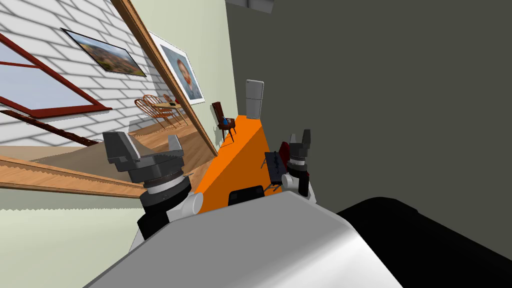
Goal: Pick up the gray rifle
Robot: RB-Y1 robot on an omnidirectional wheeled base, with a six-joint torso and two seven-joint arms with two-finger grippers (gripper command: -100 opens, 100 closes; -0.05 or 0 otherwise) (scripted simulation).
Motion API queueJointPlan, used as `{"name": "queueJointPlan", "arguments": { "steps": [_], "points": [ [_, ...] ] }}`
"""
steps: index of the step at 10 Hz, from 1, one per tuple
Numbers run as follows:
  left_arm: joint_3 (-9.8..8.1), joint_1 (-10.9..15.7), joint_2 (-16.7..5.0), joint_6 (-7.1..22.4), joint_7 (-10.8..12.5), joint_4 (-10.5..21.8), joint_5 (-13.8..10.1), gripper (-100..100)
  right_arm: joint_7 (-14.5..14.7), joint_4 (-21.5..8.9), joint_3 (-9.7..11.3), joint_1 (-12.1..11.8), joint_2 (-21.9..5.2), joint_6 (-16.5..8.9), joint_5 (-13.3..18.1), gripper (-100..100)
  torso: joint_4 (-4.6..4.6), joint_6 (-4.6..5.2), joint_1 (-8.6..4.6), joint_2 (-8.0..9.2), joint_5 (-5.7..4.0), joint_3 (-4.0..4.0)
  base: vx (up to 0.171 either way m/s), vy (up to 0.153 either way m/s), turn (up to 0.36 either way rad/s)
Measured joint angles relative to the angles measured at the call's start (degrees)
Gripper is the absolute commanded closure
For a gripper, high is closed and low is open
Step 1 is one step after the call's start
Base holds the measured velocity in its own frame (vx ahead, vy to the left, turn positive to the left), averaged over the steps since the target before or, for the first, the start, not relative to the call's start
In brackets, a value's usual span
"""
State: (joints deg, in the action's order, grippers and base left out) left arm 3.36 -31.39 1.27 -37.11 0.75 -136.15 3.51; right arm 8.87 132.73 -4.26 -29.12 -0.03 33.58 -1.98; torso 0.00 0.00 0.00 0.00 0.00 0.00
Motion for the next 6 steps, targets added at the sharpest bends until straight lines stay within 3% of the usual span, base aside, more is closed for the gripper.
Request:
{"name": "queueJointPlan", "arguments": {
  "steps": [6],
  "points": [
    [0.00, 0.0, 0.0, 0.0, 0.0, 0.0, 0.0, 0, -2.0, -3.6, -1.6, 1.8, -8.4, -1.9, 4.8, -100, -0.08, -0.01, 0.04, -0.35, 0.01, -0.20, 0.071, 0.013, -0.008]
  ]
}}
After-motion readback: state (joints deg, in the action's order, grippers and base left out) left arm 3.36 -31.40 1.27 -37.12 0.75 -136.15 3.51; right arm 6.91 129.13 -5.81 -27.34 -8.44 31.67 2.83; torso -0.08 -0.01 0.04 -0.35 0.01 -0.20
